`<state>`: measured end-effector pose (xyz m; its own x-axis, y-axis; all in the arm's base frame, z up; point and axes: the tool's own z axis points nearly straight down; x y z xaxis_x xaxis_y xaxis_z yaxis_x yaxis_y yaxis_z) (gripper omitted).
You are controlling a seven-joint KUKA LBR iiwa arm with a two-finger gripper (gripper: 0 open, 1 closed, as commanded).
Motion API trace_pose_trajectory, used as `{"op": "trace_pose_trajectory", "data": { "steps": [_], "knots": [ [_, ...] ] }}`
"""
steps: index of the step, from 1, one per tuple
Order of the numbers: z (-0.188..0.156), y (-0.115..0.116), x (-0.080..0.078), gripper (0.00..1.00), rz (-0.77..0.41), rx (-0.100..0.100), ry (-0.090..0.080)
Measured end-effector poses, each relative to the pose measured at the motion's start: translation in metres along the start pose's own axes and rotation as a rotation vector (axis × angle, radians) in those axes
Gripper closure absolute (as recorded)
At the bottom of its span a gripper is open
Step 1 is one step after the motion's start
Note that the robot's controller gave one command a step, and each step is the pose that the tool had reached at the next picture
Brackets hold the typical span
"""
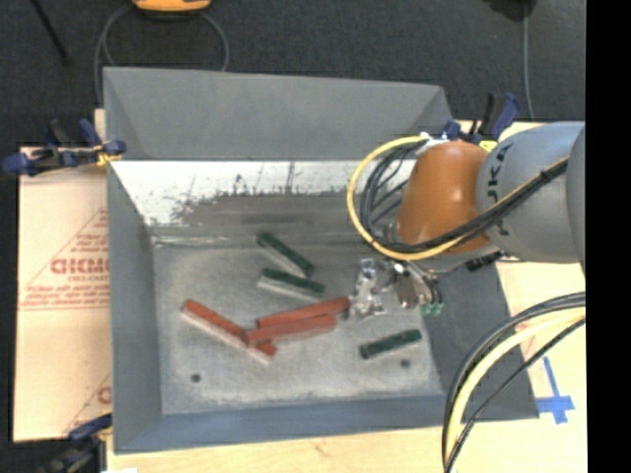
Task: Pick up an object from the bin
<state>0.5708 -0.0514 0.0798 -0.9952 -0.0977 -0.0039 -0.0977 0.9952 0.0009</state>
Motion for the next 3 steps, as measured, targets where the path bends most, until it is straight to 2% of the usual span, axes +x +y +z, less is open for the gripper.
{"op": "trace_pose_trajectory", "data": {
  "steps": [1, 3],
  "knots": [
    [0.0014, -0.0006, -0.004, 0.0, 0.001, 0.005, -0.025],
    [0.0015, -0.0006, -0.0038, 0.0, 0.0, 0.005, -0.024]
  ]
}}
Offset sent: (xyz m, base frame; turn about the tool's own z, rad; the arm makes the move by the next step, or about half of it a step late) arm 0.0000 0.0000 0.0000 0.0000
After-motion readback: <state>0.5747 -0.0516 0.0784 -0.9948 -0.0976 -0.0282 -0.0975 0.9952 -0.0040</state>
